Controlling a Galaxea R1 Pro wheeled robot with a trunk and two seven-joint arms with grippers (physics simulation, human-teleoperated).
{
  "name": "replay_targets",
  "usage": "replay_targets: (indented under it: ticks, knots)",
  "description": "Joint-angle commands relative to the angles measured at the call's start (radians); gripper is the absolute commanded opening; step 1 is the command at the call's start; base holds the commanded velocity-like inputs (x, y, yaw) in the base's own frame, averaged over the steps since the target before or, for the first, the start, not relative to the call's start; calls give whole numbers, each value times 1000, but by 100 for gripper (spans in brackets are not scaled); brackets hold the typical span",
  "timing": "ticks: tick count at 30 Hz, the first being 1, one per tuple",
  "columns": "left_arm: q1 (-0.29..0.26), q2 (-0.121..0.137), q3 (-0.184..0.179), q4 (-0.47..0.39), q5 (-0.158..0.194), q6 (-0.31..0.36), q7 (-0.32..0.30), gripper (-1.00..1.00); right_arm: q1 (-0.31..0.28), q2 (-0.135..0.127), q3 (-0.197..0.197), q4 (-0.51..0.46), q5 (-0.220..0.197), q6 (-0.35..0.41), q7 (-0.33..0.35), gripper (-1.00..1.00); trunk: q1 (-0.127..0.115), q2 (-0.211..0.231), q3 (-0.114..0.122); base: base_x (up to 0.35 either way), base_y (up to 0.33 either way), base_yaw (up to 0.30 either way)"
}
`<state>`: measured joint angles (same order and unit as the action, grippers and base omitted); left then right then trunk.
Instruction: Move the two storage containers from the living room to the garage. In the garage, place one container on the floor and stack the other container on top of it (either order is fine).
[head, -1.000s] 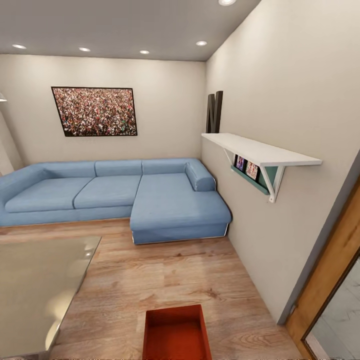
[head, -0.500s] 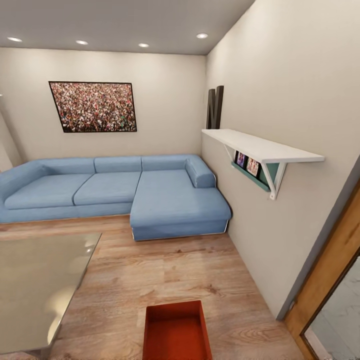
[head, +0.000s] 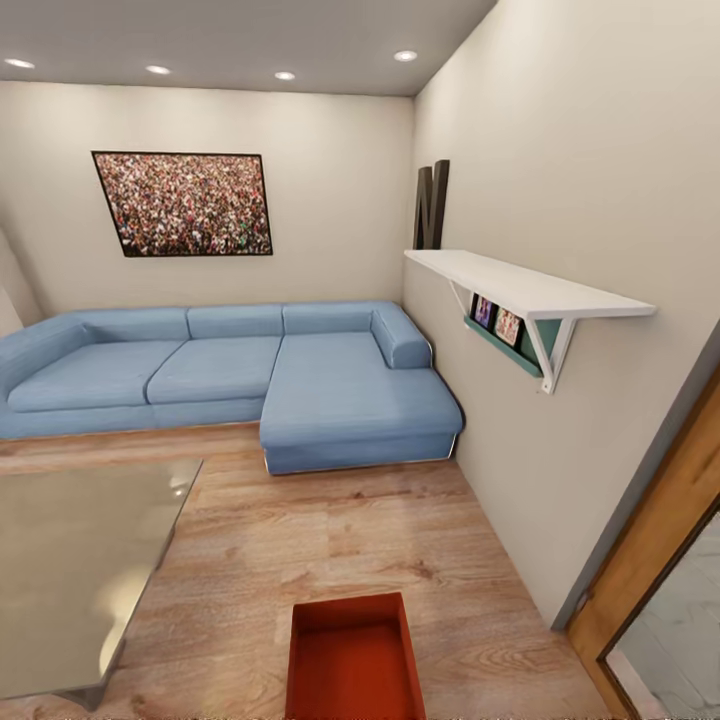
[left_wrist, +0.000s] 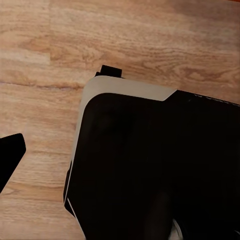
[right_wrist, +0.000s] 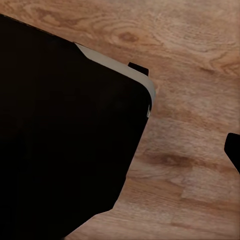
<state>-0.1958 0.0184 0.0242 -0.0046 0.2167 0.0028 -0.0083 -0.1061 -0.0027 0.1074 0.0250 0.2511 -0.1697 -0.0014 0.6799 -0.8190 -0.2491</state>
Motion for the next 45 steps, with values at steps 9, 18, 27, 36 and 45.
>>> replay_targets:
  ticks: [9,18,27,36,45]
  knots:
    - [-1,0,2,0,7,0,-1,100,-1,0,8,3,-1,-5,0,100,0,-1,-16,0,0,0]
    - [-1,0,2,0,6,0,-1,100,-1,0,8,3,-1,-5,0,100,0,-1,-31,0,0,0]
    - [-1,-1,2,0,6,0,-1,100,-1,0,8,3,-1,-5,0,100,0,-1,-45,0,0,0]
    - [-1,-1,2,0,6,0,-1,100,-1,0,3,3,-3,-6,0,100,0,-1,-54,0,0,11]
    - [-1,-1,2,0,6,0,-1,100,-1,-2,2,3,-3,-7,0,100,0,-1,-58,0,0,77]
